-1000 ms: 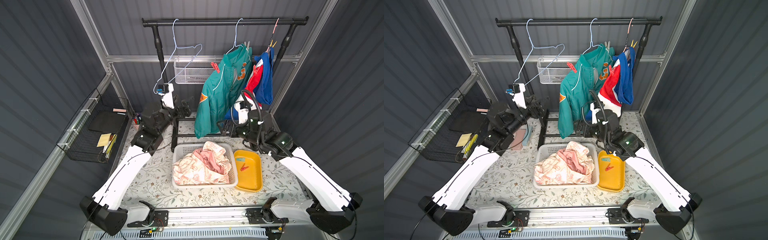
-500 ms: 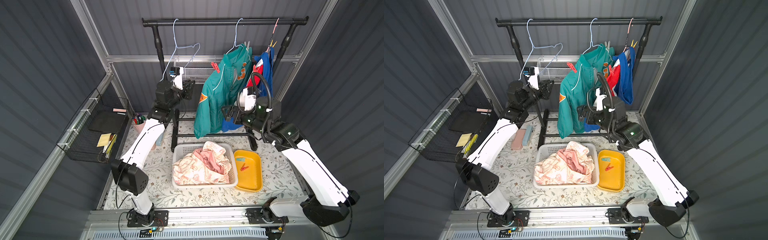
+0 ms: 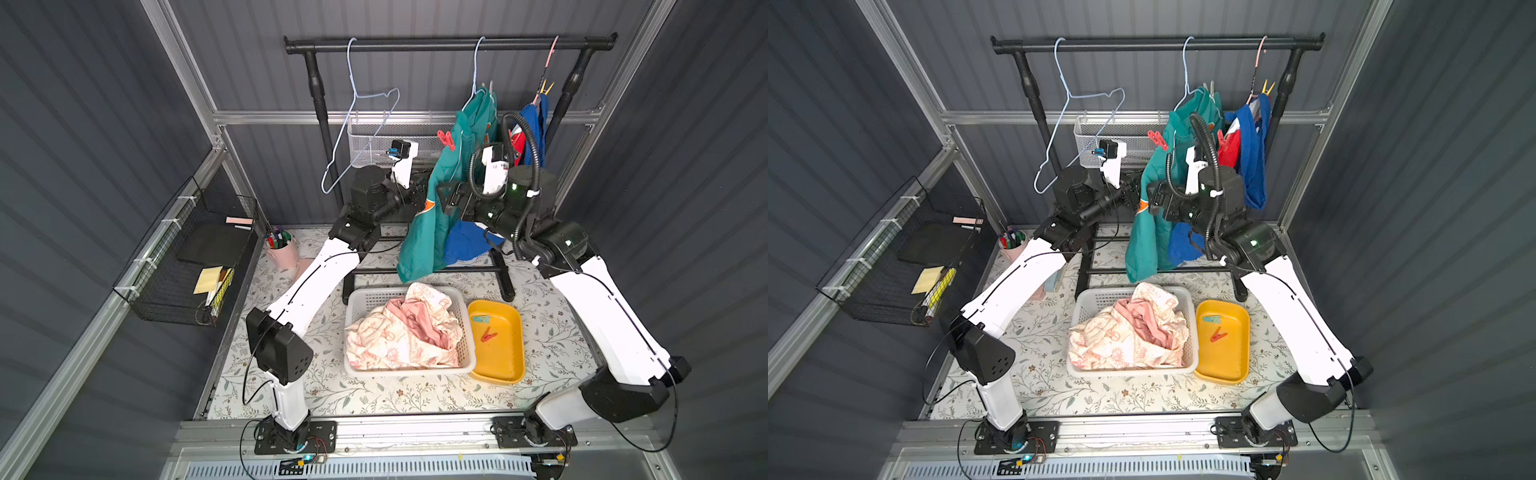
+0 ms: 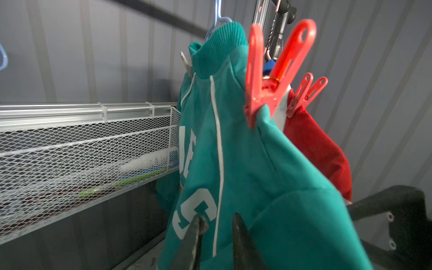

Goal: Remove the clothespins securing jackets to the hanger
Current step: Pick up the hanger from the clothesline.

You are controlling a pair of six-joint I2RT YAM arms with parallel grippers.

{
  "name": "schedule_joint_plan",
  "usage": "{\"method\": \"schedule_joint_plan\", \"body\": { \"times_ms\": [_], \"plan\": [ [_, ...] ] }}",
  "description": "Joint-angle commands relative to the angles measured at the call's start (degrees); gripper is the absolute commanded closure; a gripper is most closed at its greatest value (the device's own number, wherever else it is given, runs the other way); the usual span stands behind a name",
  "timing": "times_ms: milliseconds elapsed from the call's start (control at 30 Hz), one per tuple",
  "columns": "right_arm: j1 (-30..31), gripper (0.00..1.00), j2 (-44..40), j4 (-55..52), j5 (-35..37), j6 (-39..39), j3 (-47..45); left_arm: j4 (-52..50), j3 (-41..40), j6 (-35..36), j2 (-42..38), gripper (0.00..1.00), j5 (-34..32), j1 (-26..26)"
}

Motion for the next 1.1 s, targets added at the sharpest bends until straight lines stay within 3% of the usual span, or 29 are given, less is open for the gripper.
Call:
{"method": "schedule_joint_plan", "body": {
  "times_ms": [0,167,600,900,1067],
  "plan": [
    [-0.2,0.01,0.8,0.8,1.4,-0.7,3.5,3.0,-2.5,0.1,-2.5,0.75,1.4,0.0],
    [-0.1,0.02,3.3,0.0,1.6,0.0,7.6,3.9,-3.8,-0.1,-2.7,0.75,1.7,-1.5],
    [2.0,0.2,10.7,-5.5,8.5,-2.3,18.3,6.8,-5.0,-1.0,-2.5,0.75,1.9,-4.9],
    [5.0,0.38,10.9,-8.0,16.2,-4.6,18.1,7.3,-4.2,-1.2,-1.7,0.75,2.3,-6.0],
    [5.0,0.53,9.3,-7.9,18.3,-4.1,15.5,7.6,-4.8,-1.2,-2.0,0.75,2.5,-6.2]
  ]
}}
